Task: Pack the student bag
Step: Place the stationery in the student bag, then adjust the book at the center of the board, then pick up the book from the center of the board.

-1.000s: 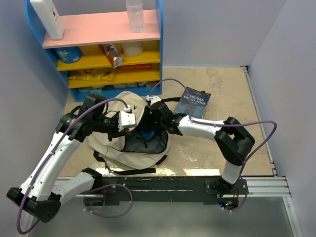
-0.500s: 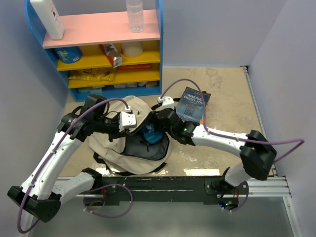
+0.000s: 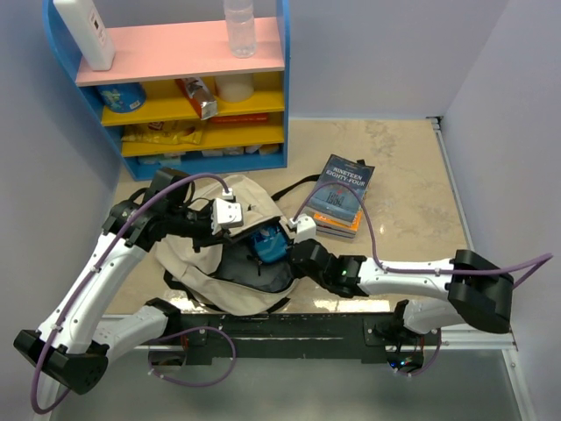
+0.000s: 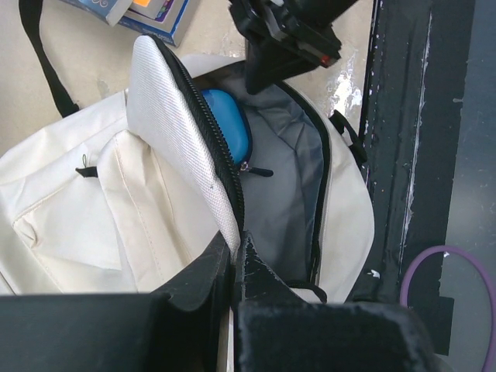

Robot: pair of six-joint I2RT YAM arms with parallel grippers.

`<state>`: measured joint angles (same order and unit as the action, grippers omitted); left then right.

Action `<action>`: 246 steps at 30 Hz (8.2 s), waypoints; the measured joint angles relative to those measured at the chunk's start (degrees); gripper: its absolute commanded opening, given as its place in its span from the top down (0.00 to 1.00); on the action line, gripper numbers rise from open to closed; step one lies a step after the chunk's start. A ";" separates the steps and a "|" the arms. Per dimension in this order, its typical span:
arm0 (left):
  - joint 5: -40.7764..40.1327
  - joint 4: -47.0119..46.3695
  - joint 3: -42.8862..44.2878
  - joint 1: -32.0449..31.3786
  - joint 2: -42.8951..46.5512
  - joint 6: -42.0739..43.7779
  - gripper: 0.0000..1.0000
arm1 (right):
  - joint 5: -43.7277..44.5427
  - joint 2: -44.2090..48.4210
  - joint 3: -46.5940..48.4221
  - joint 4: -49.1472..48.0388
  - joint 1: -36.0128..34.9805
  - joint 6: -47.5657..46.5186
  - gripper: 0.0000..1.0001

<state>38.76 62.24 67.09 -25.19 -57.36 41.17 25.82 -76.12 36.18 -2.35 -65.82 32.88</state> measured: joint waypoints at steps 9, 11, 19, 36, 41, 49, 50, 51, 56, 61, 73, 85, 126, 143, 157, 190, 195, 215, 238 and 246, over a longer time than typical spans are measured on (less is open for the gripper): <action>0.00 -0.02 0.00 0.00 -0.28 -0.04 1.00 | -1.22 -4.42 -0.35 -5.75 -2.43 3.28 1.00; 0.00 -0.02 0.00 0.00 -0.31 -0.04 1.00 | -1.03 -7.37 0.42 -5.90 -2.54 3.56 1.00; 0.00 0.00 0.00 0.00 -0.42 0.00 1.00 | 0.28 -16.24 5.60 -5.90 -1.44 3.45 1.00; -0.15 0.35 0.00 -0.07 -0.42 0.50 1.00 | 1.42 -7.69 7.85 -4.26 7.34 3.58 0.20; -0.15 0.42 0.00 -0.09 -0.44 0.48 1.00 | 1.01 8.48 7.91 1.70 15.72 5.29 0.09; -0.09 0.44 0.00 -0.13 -0.59 0.48 1.00 | -1.62 9.99 8.22 11.02 38.69 6.75 0.03; -0.07 0.44 0.00 -0.13 -0.59 0.48 1.00 | -2.47 9.64 8.22 11.30 40.70 6.80 0.03; -0.07 0.44 0.00 -0.13 -0.59 0.48 1.00 | -3.30 9.25 8.22 11.43 42.99 6.91 0.02; -0.04 0.44 0.00 -0.20 -0.59 0.48 1.00 | -6.73 6.64 7.93 11.28 50.90 8.63 0.07; -0.07 0.46 0.00 -0.33 -0.57 0.48 1.00 | -7.15 6.71 4.57 11.96 52.46 13.62 0.39; -0.07 0.46 0.00 -0.33 -0.57 0.48 1.00 | -5.11 -0.15 3.32 13.35 54.12 19.98 0.58; -0.07 0.44 0.00 -0.33 -0.57 0.46 1.00 | -9.20 -14.56 6.80 7.08 60.46 23.91 0.92; -0.02 0.66 0.00 -0.37 -0.81 0.48 1.00 | -22.82 -8.02 4.17 1.25 58.75 31.61 0.53; -0.02 0.72 0.00 -0.37 -0.83 0.48 1.00 | -31.87 -11.10 13.94 -8.87 59.63 24.74 0.43; 0.00 0.81 0.00 -0.37 -1.03 0.48 1.00 | -32.61 -24.24 22.05 -4.92 55.58 16.52 0.66; 0.02 0.85 0.00 -0.39 -1.03 0.48 1.00 | -22.86 -13.09 16.65 1.29 57.55 14.23 0.45; 0.02 0.85 0.00 -0.39 -1.03 0.48 1.00 | -25.70 -13.09 12.85 0.09 57.59 15.50 0.37; 0.04 0.94 0.00 -0.39 -1.03 0.50 1.00 | -34.21 -18.18 2.60 -27.80 57.66 27.87 0.68; 0.09 1.25 0.00 -0.44 -1.20 0.48 1.00 | -35.74 13.88 -2.05 -5.81 57.51 24.52 1.00; 0.07 1.25 0.00 -0.46 -1.20 0.48 1.00 | -45.33 30.82 -11.30 1.95 52.00 30.64 1.00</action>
<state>38.83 63.48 67.09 -25.65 -58.57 41.65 -19.51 -45.30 24.88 -0.40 -13.82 63.53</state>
